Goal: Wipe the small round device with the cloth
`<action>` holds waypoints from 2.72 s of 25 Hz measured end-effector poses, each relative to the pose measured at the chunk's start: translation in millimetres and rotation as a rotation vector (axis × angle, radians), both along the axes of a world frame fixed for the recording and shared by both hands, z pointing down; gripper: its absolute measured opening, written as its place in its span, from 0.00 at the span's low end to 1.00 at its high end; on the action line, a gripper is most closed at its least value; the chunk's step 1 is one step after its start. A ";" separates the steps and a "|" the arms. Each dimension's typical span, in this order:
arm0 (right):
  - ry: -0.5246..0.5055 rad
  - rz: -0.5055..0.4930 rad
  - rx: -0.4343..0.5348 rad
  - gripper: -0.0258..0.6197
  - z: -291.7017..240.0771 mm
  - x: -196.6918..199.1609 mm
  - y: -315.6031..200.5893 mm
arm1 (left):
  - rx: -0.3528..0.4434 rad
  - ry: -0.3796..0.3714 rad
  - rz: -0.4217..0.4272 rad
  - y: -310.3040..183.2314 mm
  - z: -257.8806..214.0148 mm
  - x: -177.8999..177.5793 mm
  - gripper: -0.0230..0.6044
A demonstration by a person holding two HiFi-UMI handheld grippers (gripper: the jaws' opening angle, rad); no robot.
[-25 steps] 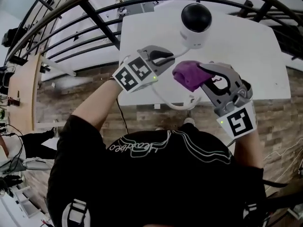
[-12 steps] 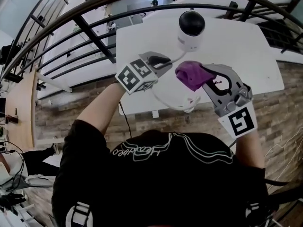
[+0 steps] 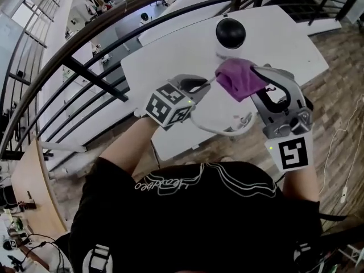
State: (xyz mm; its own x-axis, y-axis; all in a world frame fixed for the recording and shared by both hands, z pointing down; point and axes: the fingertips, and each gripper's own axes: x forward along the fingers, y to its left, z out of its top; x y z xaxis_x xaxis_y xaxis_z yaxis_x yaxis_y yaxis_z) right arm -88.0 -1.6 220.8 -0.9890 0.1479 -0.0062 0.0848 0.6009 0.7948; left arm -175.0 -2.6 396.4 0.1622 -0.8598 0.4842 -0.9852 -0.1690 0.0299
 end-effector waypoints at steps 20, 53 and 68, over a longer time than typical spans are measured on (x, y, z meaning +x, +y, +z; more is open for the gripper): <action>-0.017 0.223 0.270 0.14 2.9 -29.9 5.3 | 0.041 0.151 0.149 -2.5 -4.8 12.7 0.13; 0.134 0.102 -0.060 0.14 38.4 4.7 24.0 | 0.033 0.153 0.141 3.0 -10.0 16.7 0.13; -0.031 0.460 -0.241 0.14 2.4 -22.1 13.5 | 0.022 0.244 0.336 2.6 -9.5 -1.5 0.15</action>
State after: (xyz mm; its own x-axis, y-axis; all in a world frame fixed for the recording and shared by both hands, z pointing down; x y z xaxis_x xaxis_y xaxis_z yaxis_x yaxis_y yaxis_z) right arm -110.1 11.9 223.2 -0.9502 -0.3112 -0.0169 -0.2525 0.7368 0.6271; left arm -176.5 0.0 387.0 0.5435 -0.7489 0.3792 -0.8394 -0.4833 0.2487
